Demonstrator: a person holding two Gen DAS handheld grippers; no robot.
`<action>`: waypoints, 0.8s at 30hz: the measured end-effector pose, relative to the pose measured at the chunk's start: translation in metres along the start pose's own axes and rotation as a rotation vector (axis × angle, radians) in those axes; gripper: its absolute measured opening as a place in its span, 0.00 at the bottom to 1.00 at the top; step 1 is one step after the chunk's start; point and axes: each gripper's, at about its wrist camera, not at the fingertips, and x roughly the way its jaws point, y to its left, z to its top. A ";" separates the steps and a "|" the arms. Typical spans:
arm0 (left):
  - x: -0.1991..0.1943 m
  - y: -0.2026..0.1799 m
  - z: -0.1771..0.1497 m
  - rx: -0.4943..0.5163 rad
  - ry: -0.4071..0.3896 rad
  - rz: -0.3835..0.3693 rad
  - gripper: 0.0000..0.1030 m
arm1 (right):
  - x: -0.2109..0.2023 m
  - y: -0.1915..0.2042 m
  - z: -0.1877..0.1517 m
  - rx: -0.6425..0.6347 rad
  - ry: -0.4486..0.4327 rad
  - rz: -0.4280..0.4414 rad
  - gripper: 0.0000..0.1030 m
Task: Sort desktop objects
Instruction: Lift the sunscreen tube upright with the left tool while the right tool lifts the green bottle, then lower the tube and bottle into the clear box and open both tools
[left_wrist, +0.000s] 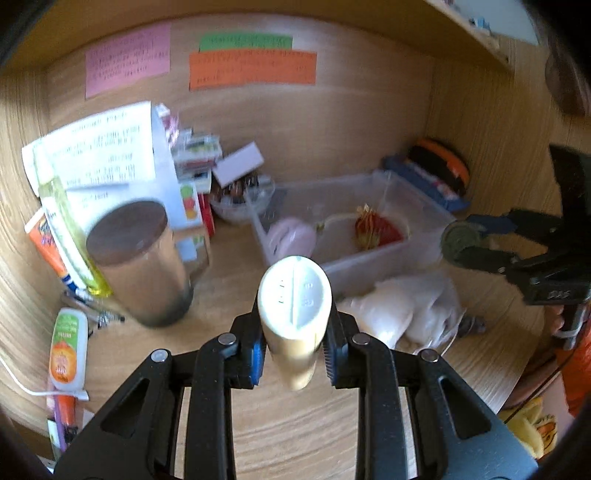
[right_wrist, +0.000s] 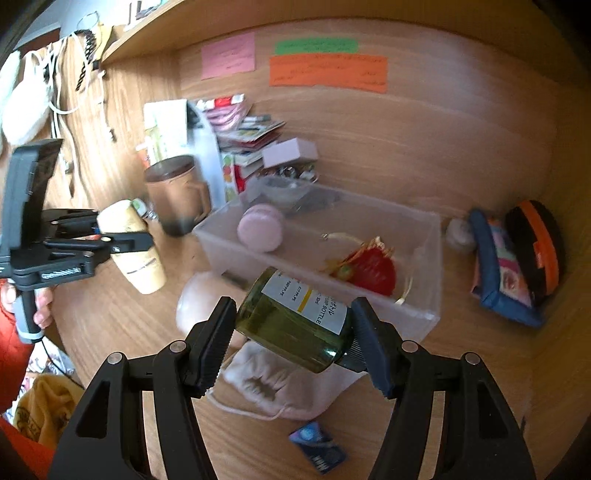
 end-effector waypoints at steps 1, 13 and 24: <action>-0.002 0.000 0.005 -0.004 -0.013 -0.005 0.24 | 0.000 -0.003 0.003 0.001 -0.003 -0.008 0.59; 0.011 0.012 0.054 -0.067 -0.067 -0.063 0.24 | 0.011 -0.040 0.032 0.036 -0.024 -0.038 0.59; 0.049 0.008 0.076 -0.048 -0.028 -0.064 0.24 | 0.035 -0.058 0.045 0.062 -0.004 -0.033 0.59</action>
